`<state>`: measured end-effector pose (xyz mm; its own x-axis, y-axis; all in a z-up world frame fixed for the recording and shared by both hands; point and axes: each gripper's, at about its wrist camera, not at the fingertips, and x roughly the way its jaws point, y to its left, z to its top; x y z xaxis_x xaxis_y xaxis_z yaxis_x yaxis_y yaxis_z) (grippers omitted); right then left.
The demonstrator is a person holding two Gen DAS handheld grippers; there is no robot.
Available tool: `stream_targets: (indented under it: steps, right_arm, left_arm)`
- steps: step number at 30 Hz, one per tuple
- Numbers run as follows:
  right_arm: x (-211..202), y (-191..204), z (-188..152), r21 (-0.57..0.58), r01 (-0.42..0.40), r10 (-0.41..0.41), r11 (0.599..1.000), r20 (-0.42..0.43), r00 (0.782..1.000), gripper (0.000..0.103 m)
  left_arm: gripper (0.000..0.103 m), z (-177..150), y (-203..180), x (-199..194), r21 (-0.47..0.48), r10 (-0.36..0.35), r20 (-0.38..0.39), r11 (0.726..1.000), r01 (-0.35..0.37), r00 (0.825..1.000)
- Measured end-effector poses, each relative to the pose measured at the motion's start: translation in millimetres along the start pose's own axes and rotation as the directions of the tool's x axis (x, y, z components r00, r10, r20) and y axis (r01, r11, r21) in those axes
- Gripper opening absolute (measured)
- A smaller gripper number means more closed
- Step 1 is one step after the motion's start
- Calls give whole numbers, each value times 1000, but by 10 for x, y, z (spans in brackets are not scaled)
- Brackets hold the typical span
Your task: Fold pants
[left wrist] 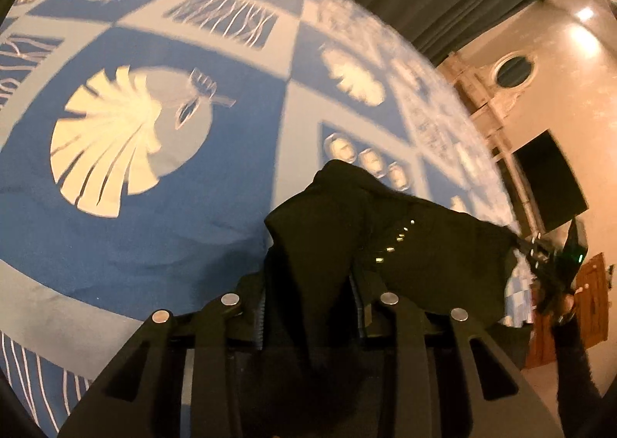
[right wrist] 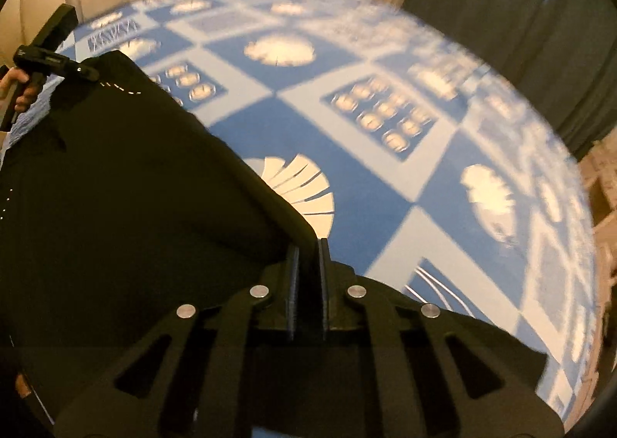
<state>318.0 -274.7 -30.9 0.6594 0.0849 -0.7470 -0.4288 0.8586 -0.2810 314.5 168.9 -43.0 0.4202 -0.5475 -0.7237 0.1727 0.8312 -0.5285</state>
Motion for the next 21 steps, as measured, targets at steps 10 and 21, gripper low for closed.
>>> stream_targets:
  steps: [10,21]
  right_arm:
    - [-982,896,-1036,-34,170,-164,985,135,977,8]
    - [-890,1299,-1750,128,-31,37,991,-42,998,39]
  left_arm:
    - [32,-543,-443,-818,76,-128,157,990,117,979]
    - [53,-1727,17,-1084,-1,111,29,994,-111,993]
